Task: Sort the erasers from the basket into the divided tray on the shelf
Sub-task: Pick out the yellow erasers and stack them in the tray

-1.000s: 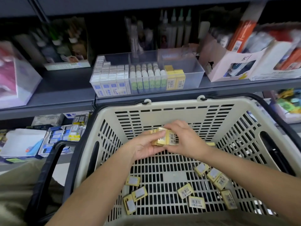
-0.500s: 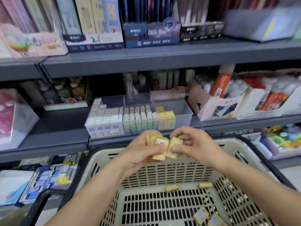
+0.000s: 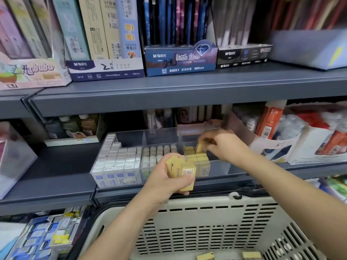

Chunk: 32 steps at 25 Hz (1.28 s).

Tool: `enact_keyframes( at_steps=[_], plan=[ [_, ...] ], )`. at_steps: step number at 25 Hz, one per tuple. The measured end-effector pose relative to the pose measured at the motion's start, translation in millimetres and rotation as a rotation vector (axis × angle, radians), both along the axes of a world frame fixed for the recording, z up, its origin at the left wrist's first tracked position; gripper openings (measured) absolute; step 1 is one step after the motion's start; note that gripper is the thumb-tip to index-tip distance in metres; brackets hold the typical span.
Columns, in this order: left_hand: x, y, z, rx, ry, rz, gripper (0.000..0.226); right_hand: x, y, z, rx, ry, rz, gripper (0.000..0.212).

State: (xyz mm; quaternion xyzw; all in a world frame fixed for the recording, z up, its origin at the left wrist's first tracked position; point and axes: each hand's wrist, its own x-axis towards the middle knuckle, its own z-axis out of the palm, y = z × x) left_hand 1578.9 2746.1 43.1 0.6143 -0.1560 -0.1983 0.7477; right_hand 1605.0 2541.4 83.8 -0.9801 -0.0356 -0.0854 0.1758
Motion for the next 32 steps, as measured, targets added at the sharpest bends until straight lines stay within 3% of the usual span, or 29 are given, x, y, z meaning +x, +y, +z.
enact_keyframes(
  at_steps=[5,8,10,13,16,18,23,25,28,32],
  plan=[
    [5,1,-1,-0.04,0.014,-0.01,0.039,13,3,-10,-0.118,0.177,0.1,0.03],
    [4,2,-1,-0.06,0.026,-0.001,0.04,2,10,1,-0.145,0.071,0.061,0.031],
    [3,1,1,-0.064,0.025,0.011,0.04,-16,18,11,0.03,-0.106,0.056,0.032],
    [0,-2,4,-0.065,0.0,0.031,0.042,-49,39,27,0.426,-0.04,0.135,0.035],
    [-3,-3,5,-0.03,-0.051,0.037,0.05,-60,52,24,0.429,0.056,0.113,0.02],
    [-5,-2,6,-0.097,0.001,-0.013,0.052,-59,53,24,0.535,0.089,0.131,0.012],
    [-1,4,9,-0.221,0.107,-0.022,0.041,-55,26,33,0.63,0.081,0.112,0.012],
    [0,4,8,-0.194,0.109,0.021,0.035,-46,7,36,0.508,-0.026,0.006,0.007],
    [-1,2,5,-0.144,0.081,0.049,0.03,-24,-8,33,0.076,-0.157,-0.121,0.021],
    [0,-1,2,-0.114,0.08,0.061,0.029,-6,0,19,0.018,-0.135,-0.094,0.024]
  ],
)
